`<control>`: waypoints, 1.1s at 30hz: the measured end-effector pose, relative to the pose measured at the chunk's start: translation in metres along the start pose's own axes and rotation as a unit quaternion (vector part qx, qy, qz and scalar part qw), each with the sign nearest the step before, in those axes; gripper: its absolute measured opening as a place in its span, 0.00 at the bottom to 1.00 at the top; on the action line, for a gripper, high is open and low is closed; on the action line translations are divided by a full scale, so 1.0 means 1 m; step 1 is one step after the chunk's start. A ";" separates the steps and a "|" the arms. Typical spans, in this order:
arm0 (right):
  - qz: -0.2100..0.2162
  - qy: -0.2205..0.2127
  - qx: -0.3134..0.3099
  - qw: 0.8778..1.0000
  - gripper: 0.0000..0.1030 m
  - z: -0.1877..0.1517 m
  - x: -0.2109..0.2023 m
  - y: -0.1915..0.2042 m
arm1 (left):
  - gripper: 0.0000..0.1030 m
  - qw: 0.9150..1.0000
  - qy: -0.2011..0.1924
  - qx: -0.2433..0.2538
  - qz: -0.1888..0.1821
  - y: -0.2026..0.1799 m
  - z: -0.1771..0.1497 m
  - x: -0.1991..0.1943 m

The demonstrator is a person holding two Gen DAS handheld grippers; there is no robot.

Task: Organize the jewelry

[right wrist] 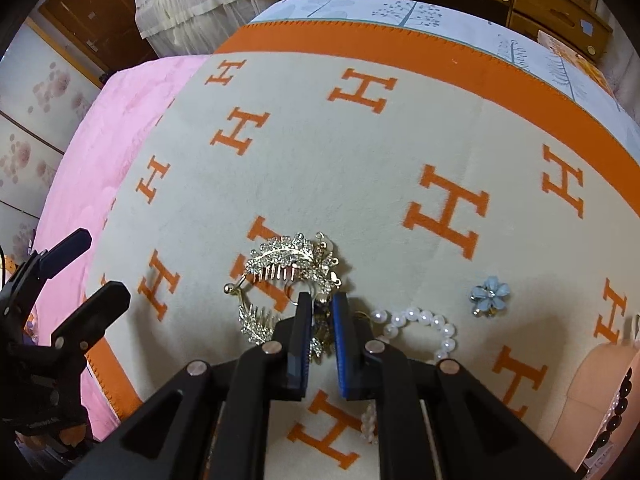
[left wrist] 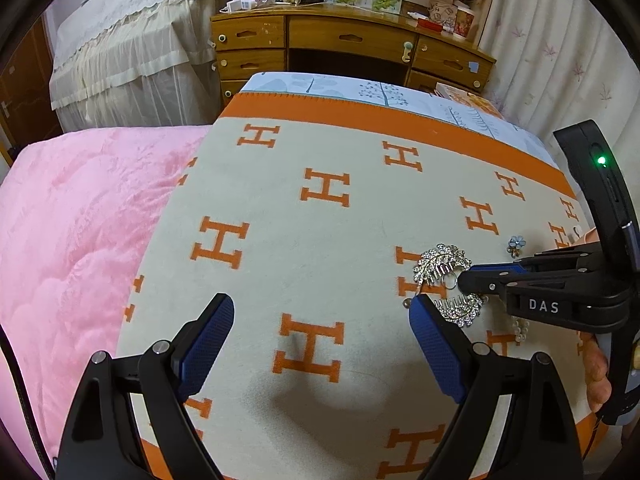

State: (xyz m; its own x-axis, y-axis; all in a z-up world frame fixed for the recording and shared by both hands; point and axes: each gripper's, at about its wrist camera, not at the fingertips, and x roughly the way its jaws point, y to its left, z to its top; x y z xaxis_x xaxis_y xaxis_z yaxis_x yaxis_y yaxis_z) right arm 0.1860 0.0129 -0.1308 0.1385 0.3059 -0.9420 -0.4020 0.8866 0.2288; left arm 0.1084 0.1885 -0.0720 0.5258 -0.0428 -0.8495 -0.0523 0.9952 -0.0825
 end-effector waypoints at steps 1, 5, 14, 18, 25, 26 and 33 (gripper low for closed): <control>-0.005 0.000 0.000 1.000 0.10 0.001 0.001 0.002 | 0.86 1.000 0.001 0.000 -0.001 0.000 0.000 0.001; -0.025 0.002 -0.014 1.000 0.10 0.001 0.002 0.009 | 0.86 1.000 0.004 0.000 -0.002 0.002 -0.002 0.003; 0.035 -0.039 0.029 0.998 0.09 -0.012 -0.022 -0.004 | 0.86 1.000 0.003 0.001 -0.001 0.004 -0.002 -0.001; 0.038 -0.069 0.042 0.996 0.09 -0.032 -0.044 -0.016 | 0.86 1.000 -0.001 0.012 -0.001 -0.002 -0.002 -0.006; 0.007 -0.103 0.084 0.991 0.09 -0.071 -0.074 -0.044 | 0.86 0.999 -0.002 0.046 -0.009 -0.027 -0.004 -0.011; 0.003 -0.109 0.092 0.990 0.09 -0.079 -0.080 -0.049 | 0.86 0.998 -0.002 0.054 -0.011 -0.033 -0.004 -0.010; -0.006 -0.132 0.123 0.984 0.09 -0.123 -0.100 -0.074 | 0.85 0.993 0.005 0.111 -0.039 -0.077 -0.007 -0.006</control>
State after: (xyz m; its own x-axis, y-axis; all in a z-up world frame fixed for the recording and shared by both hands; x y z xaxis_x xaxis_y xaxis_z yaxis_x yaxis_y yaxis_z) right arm 0.0911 -0.1260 -0.0838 0.3842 0.3458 -0.8560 -0.1728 0.9377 0.3013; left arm 0.1031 0.1110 -0.0646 0.5120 -0.1211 -0.8504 0.1786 0.9834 -0.0326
